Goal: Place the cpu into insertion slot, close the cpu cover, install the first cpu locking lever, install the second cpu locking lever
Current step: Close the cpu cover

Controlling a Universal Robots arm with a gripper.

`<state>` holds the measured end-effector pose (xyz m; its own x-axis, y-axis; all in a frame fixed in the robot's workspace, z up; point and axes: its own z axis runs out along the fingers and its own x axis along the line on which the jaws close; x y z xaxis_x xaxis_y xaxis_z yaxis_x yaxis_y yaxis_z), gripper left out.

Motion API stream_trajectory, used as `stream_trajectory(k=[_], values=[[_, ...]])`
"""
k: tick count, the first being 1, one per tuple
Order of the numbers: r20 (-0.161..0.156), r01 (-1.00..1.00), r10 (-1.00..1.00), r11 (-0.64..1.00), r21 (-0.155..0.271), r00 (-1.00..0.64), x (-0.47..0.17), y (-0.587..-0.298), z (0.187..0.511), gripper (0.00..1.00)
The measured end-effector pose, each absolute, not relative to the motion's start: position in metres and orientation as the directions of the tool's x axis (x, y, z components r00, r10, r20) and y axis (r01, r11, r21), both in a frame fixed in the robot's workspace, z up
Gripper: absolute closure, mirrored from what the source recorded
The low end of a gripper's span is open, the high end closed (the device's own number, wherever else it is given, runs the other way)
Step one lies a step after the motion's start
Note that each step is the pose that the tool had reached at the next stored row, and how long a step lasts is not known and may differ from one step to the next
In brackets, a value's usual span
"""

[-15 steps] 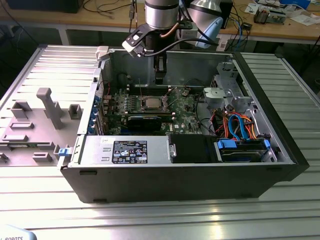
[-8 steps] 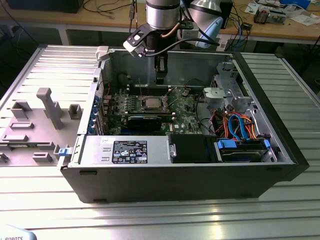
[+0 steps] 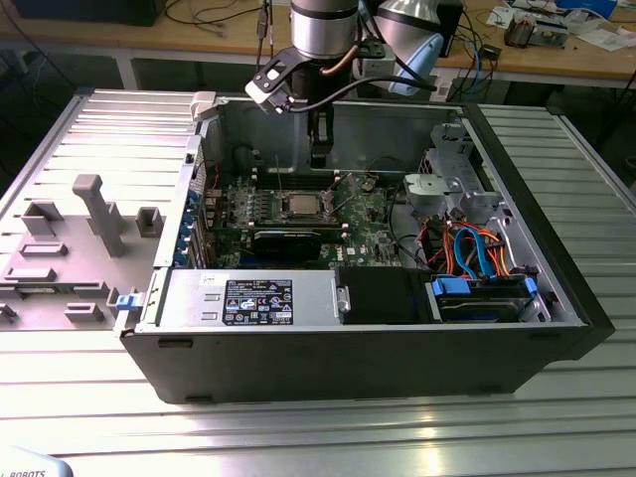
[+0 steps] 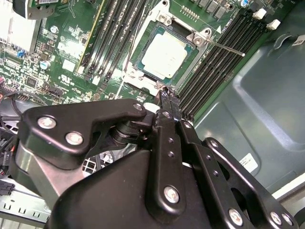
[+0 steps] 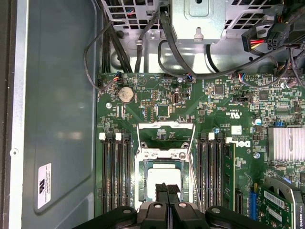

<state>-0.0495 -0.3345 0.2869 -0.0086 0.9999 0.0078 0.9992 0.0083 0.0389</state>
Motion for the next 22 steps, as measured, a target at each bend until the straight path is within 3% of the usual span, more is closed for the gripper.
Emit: stream_trajectory(k=[22], values=[[0.008, 0.999, 1.000, 0.008, 0.039, -0.009, -0.038, -0.334, 0.287, 0.88]])
